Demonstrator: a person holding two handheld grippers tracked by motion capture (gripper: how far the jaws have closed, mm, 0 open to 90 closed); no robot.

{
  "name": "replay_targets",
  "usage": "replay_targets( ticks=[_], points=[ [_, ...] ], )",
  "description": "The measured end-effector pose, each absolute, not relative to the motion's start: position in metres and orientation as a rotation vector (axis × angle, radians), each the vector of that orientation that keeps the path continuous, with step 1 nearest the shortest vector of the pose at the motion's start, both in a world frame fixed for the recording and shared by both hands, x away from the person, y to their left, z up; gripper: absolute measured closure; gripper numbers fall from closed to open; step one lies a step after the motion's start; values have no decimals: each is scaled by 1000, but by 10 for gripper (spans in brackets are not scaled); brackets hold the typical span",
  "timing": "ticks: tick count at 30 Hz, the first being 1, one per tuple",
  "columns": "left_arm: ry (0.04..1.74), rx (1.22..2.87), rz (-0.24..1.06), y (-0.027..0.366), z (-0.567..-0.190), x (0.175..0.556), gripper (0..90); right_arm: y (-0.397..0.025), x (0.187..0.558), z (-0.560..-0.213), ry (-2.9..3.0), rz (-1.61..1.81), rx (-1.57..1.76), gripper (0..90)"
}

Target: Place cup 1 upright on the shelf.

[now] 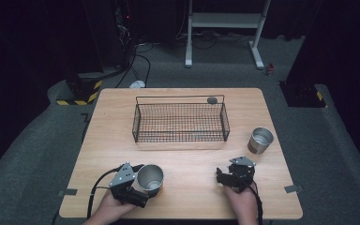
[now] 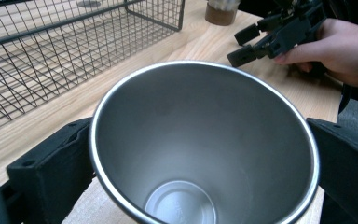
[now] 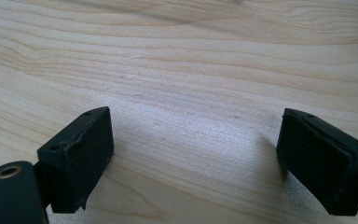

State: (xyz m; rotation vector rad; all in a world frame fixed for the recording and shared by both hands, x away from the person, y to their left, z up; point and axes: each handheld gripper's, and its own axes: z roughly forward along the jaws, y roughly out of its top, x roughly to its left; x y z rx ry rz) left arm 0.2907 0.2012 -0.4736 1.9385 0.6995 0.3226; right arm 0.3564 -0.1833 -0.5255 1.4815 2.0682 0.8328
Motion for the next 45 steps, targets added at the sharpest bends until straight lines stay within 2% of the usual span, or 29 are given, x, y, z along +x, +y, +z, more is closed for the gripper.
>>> replay_targets(
  ticks=[22,33,45],
  points=[
    [710,1962,336,196,-488,296,10,-183,356,-525,2070,833,1484,108],
    [684,1928,336,195,-489,295,122,-183,356,-525,2070,834,1481,108],
    [706,1913,336,196,-487,294,119,-183,356,-525,2070,834,1480,108]
  ],
)
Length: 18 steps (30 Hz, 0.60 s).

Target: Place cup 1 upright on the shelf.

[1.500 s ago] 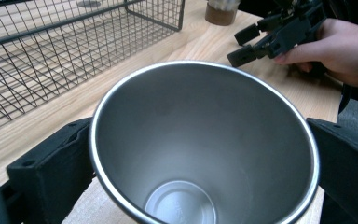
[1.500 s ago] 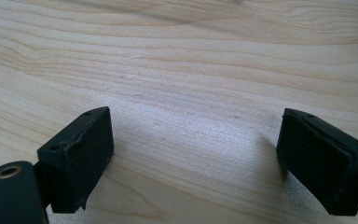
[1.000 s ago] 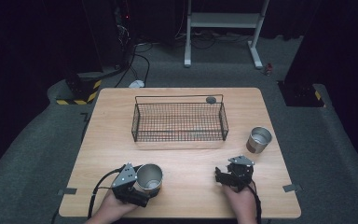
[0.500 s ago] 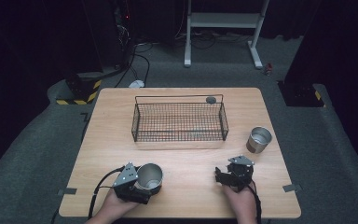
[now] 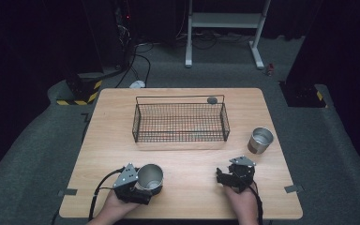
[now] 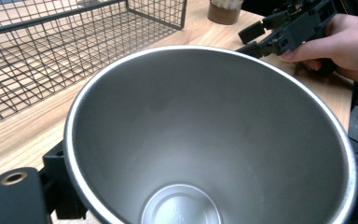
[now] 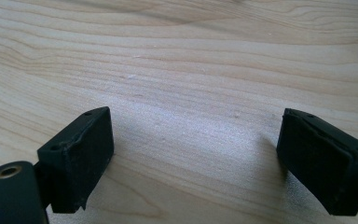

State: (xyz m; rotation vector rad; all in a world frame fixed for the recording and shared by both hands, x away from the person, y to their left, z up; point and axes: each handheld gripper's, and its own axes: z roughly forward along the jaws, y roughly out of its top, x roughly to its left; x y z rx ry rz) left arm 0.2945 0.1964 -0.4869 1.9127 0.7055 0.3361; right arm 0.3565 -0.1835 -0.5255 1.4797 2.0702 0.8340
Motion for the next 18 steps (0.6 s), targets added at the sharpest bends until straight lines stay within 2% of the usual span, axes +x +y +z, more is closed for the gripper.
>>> replay_targets(
  ticks=[18],
  points=[
    [726,1879,376,204,-483,297,126,-183,356,-525,2070,833,1480,108]
  ],
)
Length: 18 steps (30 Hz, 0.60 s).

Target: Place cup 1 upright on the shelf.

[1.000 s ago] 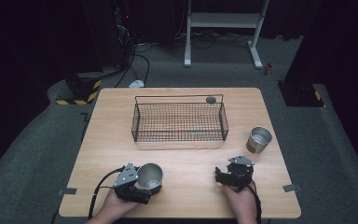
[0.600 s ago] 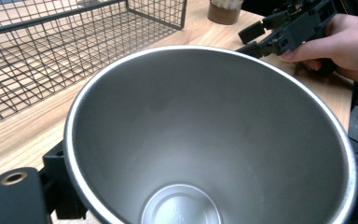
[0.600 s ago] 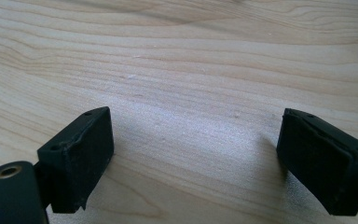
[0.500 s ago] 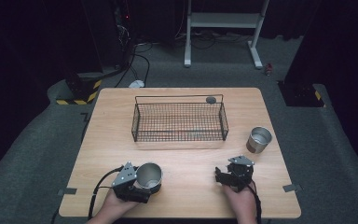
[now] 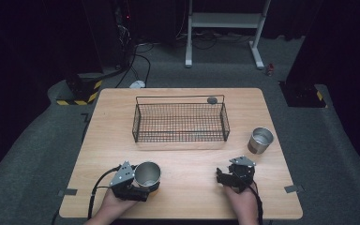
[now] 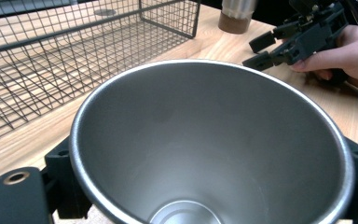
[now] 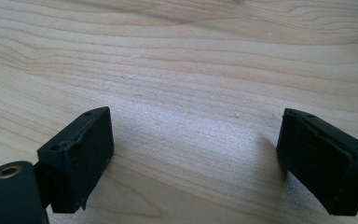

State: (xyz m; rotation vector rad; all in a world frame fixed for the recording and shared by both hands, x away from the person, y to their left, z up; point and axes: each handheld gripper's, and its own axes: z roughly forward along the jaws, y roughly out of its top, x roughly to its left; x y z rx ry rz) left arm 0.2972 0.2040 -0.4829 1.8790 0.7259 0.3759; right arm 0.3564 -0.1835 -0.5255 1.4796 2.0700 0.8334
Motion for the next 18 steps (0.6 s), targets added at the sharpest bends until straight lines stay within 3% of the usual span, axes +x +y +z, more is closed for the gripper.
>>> replay_targets(
  ticks=[18],
  points=[
    [744,1844,416,215,-477,298,129,-184,357,-525,2082,838,1472,107]
  ],
)
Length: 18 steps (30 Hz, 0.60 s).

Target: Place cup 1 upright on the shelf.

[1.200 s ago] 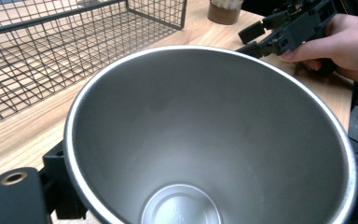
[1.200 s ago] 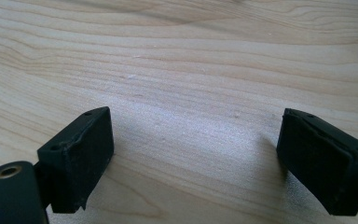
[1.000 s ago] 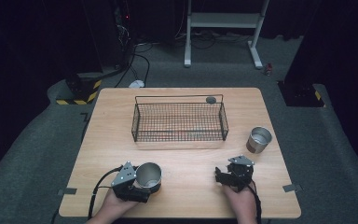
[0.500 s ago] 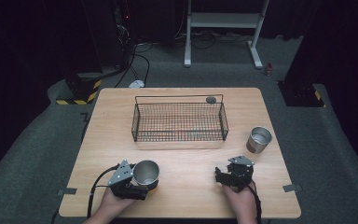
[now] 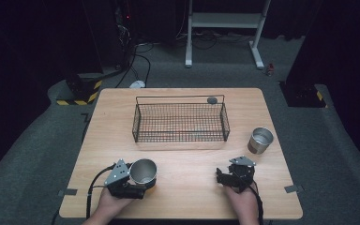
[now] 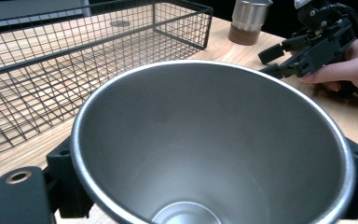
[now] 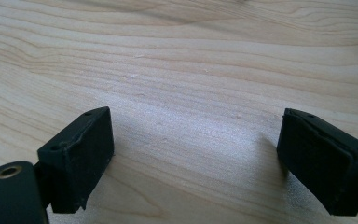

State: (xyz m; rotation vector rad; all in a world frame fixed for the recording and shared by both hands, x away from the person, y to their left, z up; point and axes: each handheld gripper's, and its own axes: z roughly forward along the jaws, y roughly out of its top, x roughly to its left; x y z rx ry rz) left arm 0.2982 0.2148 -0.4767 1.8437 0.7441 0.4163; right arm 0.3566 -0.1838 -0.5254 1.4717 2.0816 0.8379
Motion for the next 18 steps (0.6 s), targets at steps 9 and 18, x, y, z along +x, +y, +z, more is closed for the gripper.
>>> replay_targets(
  ticks=[9,18],
  points=[
    [756,1828,419,215,-474,300,130,-184,357,-525,2081,837,1472,107],
    [747,1820,423,214,-472,304,130,-184,356,-525,2080,837,1468,108]
  ],
)
